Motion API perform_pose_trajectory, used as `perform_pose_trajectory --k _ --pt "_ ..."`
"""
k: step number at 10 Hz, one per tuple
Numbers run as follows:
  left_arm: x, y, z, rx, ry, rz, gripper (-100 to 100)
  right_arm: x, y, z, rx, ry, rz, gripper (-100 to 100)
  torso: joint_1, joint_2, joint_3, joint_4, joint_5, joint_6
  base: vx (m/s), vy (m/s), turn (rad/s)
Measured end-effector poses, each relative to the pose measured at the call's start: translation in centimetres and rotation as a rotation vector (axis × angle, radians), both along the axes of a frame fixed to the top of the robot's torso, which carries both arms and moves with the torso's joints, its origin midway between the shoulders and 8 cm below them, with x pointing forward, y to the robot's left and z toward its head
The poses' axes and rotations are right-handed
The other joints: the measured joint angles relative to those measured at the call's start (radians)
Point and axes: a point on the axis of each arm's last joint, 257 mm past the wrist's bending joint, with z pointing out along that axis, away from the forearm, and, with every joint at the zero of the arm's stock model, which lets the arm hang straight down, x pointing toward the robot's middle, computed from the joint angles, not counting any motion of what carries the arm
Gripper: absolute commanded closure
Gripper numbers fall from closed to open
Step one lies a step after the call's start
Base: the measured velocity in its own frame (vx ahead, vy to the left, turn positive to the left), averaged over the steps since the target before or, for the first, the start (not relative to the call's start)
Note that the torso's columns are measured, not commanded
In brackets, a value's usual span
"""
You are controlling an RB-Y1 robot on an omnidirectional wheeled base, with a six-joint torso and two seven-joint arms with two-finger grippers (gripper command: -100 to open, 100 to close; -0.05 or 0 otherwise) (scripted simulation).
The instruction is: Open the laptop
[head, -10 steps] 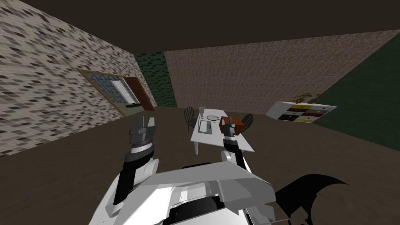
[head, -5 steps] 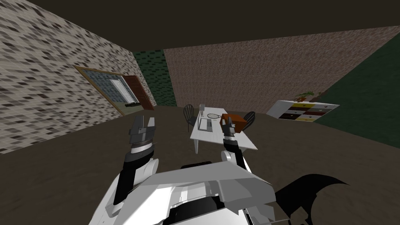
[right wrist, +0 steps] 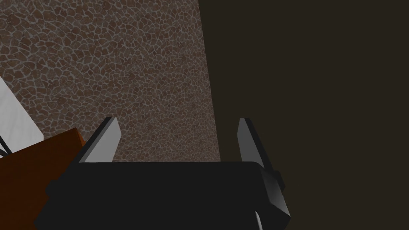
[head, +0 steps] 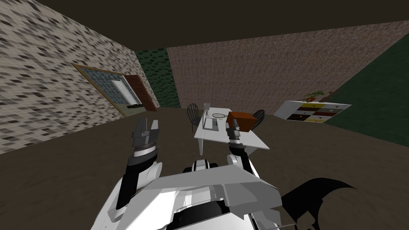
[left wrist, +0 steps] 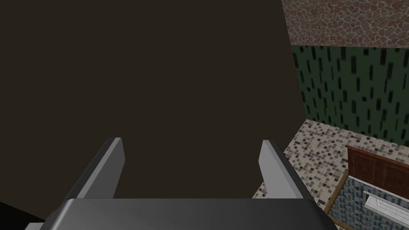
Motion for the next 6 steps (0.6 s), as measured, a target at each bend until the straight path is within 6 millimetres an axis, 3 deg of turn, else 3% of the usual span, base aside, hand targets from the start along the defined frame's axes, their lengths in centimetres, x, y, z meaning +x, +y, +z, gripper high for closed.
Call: perform_pose_trajectory --k 6 --pt "0.0 0.0 0.0 0.0 0.0 0.0 0 1.9 0.4 -3.5 -0.264 0.116 -0.009 -100 -0.001 0.003 -0.006 0.004 0.0 0.0 0.035 0.107 -0.005"
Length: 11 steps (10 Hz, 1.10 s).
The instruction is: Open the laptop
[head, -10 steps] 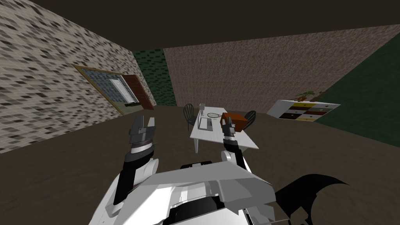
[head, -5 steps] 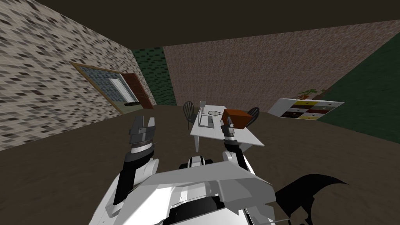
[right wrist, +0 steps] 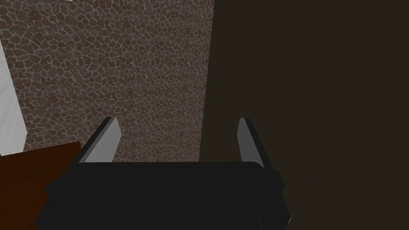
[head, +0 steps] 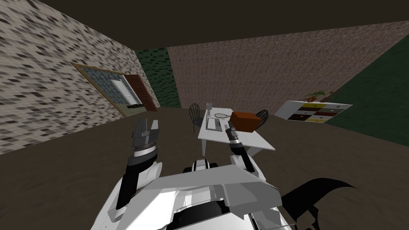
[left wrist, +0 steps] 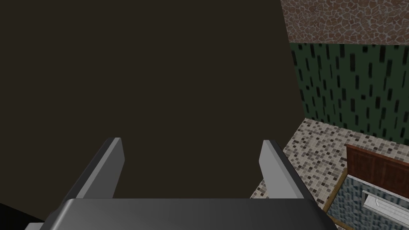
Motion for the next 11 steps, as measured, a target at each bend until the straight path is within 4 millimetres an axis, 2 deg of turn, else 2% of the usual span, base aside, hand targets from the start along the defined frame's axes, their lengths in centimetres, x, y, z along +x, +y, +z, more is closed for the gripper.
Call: perform_pose_trajectory --k 5,7,11 --pt "0.0 0.0 0.0 0.0 0.0 0.0 0 2.1 -1.6 -3.7 -0.264 0.104 -0.073 -100 -0.001 0.001 0.0 0.0 0.0 0.0 0.056 0.165 -0.006" --pt "0.0 0.0 0.0 0.0 0.0 0.0 0 3.0 -3.1 -5.4 -0.38 0.149 -0.112 -100 -0.001 0.002 0.001 0.001 0.0 0.0 0.037 0.156 -0.007" --pt "0.0 0.0 0.0 0.0 0.0 0.0 0 4.1 -4.9 -7.4 -0.541 0.204 -0.168 -100 -0.002 0.001 0.0 0.0 0.0 0.0 0.05 0.123 -0.004"
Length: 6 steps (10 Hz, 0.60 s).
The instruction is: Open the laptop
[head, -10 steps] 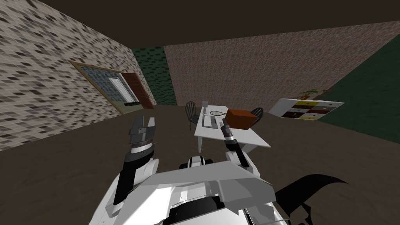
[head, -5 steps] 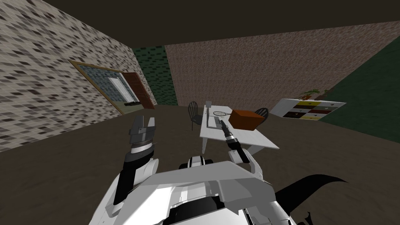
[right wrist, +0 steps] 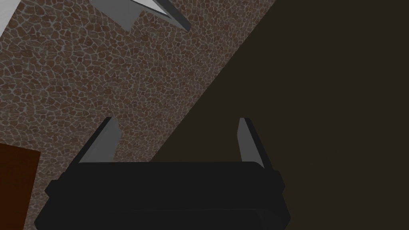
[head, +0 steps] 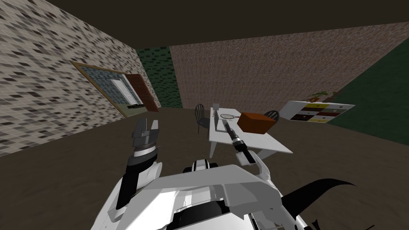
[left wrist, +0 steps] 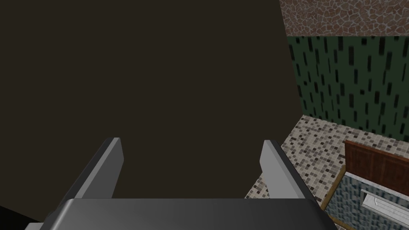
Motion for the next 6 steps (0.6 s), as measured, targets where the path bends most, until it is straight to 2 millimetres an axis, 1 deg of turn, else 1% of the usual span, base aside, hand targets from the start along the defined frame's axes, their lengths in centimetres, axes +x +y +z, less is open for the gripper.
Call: perform_pose_trajectory --k 2,3,5,6 --pt "0.0 0.0 0.0 0.0 0.0 0.0 0 0.7 -1.6 -1.6 -0.104 0.036 -0.033 -100 0.002 0.001 0.0 0.0 0.0 0.0 0.04 0.135 -0.007" --pt "0.0 0.0 0.0 0.0 0.0 0.0 0 0.9 -1.9 -1.8 -0.137 0.045 -0.044 -100 0.0 0.001 0.0 0.0 0.0 0.0 0.06 0.136 -0.001" --pt "0.0 0.0 0.0 0.0 0.0 0.0 0 1.5 -3.8 -3.1 -0.246 0.083 -0.079 -100 0.002 -0.002 -0.001 0.0 0.0 0.0 0.059 0.146 -0.008" --pt "0.0 0.0 0.0 0.0 0.0 0.0 0 1.7 -4.3 -3.4 -0.281 0.093 -0.09 -100 -0.001 0.001 0.0 0.0 0.0 0.0 0.035 0.109 -0.001"
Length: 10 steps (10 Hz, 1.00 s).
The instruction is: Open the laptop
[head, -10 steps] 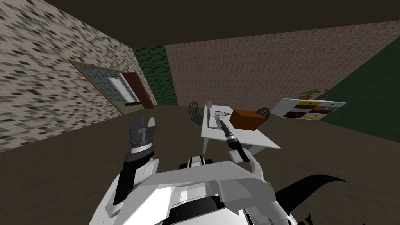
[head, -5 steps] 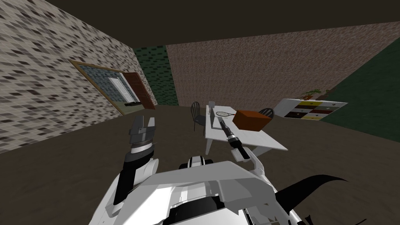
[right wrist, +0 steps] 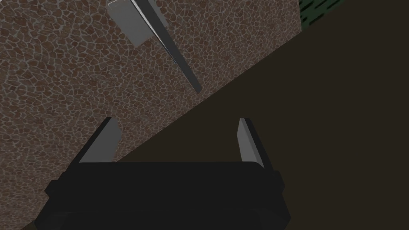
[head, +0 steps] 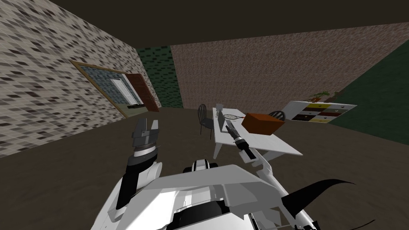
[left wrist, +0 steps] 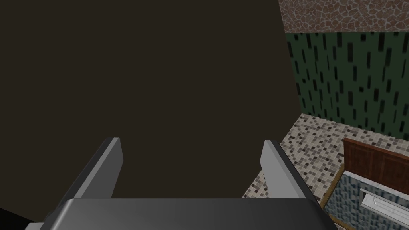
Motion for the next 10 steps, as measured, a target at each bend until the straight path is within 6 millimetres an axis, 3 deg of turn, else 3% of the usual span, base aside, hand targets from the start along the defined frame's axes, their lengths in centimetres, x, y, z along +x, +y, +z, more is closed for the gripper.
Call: perform_pose_trajectory --k 6,8,10 --pt "0.0 0.0 0.0 0.0 0.0 0.0 0 1.3 -6.1 -2.2 -0.301 0.102 -0.097 -100 0.0 -0.001 0.0 0.0 0.0 0.0 0.038 0.14 -0.006" --pt "0.0 0.0 0.0 0.0 0.0 0.0 0 1.7 -9.2 -3.4 -0.417 0.142 -0.136 -100 0.003 -0.001 -0.001 0.0 0.0 0.0 0.051 0.148 -0.008" --pt "0.0 0.0 0.0 0.0 0.0 0.0 0 1.7 -11.1 -3.0 -0.505 0.167 -0.162 -100 0.0 -0.001 0.0 0.0 0.0 0.0 0.049 0.128 -0.003"
